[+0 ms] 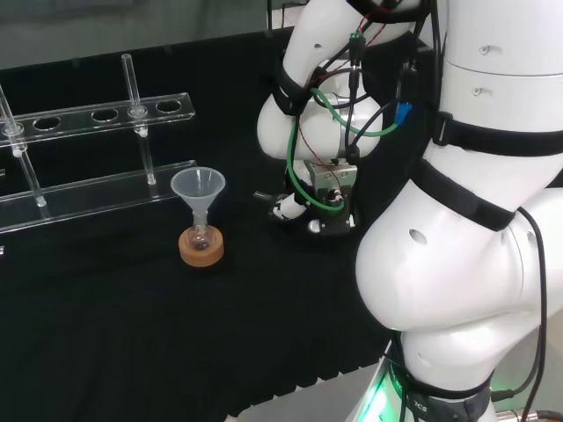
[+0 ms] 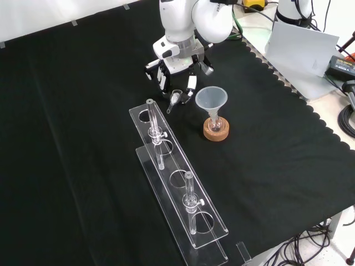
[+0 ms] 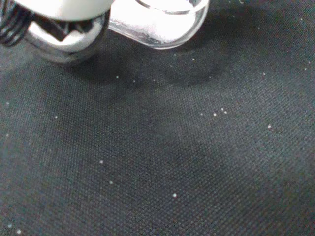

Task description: Pick up the weighing funnel.

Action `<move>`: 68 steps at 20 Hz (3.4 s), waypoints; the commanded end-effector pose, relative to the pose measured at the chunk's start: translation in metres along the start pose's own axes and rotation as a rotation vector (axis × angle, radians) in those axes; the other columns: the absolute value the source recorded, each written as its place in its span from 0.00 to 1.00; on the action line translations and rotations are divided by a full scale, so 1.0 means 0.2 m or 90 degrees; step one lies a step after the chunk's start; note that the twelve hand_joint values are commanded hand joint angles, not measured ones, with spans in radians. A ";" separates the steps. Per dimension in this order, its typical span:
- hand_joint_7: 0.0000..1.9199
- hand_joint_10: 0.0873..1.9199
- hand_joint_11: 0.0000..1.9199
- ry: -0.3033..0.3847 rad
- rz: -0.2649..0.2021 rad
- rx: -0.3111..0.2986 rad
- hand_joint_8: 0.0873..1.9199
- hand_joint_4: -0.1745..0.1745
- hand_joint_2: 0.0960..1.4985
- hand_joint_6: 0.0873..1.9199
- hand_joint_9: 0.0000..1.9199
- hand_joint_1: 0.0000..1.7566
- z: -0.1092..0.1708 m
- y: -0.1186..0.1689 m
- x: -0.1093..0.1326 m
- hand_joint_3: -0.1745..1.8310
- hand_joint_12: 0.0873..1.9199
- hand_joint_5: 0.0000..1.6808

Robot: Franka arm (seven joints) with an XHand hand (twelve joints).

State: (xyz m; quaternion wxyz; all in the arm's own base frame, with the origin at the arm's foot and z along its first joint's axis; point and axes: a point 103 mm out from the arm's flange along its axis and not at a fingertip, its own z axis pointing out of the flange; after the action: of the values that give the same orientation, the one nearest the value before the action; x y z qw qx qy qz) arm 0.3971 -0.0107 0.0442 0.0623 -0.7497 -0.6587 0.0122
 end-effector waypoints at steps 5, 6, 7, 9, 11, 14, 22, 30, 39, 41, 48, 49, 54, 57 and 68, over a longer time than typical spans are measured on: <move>0.82 0.09 0.05 0.000 0.012 -0.028 0.09 0.97 0.27 0.22 0.64 0.56 -0.01 -0.01 -0.01 0.34 0.80 0.74; 0.82 0.08 0.05 0.002 0.014 -0.029 0.08 0.98 0.26 0.22 0.64 0.56 -0.01 -0.01 -0.01 0.34 0.80 0.74; 0.83 0.08 0.05 0.004 0.016 -0.032 0.07 0.99 0.26 0.22 0.65 0.57 -0.01 -0.01 -0.01 0.35 0.80 0.74; 0.84 0.08 0.06 0.007 0.016 -0.038 0.06 1.00 0.25 0.21 0.65 0.57 -0.01 0.00 -0.01 0.35 0.79 0.75; 0.85 0.08 0.07 0.011 0.017 -0.041 0.05 1.00 0.25 0.21 0.66 0.58 -0.02 0.00 -0.01 0.35 0.79 0.76; 0.86 0.07 0.07 0.014 0.017 -0.046 0.04 1.00 0.24 0.21 0.67 0.58 -0.03 0.00 -0.01 0.35 0.79 0.76; 0.87 0.07 0.08 0.017 0.015 -0.064 0.02 1.00 0.24 0.20 0.68 0.59 -0.06 0.00 -0.02 0.35 0.79 0.78; 0.88 0.07 0.09 0.016 0.012 -0.056 0.02 1.00 0.24 0.20 0.69 0.60 -0.04 0.00 -0.01 0.35 0.79 0.78; 0.69 0.03 0.01 -0.016 0.007 0.027 0.00 0.65 0.24 0.30 0.59 0.52 -0.01 0.03 -0.01 0.34 0.80 0.42; 0.64 0.02 0.00 -0.021 0.012 0.048 0.00 0.63 0.24 0.30 0.56 0.50 0.01 0.03 -0.01 0.34 0.80 0.38; 0.60 0.02 0.00 -0.027 0.005 0.045 0.00 0.64 0.25 0.27 0.51 0.49 0.01 0.02 -0.03 0.31 0.78 0.37; 0.60 0.02 0.00 -0.028 0.004 0.044 0.00 0.65 0.25 0.27 0.51 0.49 0.01 0.02 -0.03 0.31 0.78 0.37; 0.62 0.03 0.00 -0.031 0.004 0.038 0.00 0.69 0.26 0.28 0.52 0.49 0.01 0.02 -0.04 0.31 0.78 0.40; 0.64 0.04 0.00 -0.027 0.005 0.036 0.00 0.72 0.26 0.29 0.53 0.50 0.00 0.01 -0.06 0.31 0.78 0.43; 0.68 0.06 0.00 -0.030 0.003 0.036 0.00 0.84 0.27 0.30 0.55 0.51 0.01 -0.01 -0.05 0.31 0.79 0.53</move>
State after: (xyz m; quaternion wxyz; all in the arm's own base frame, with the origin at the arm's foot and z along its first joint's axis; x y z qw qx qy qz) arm 0.3955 -0.0235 0.0440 0.0673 -0.7502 -0.6562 0.0463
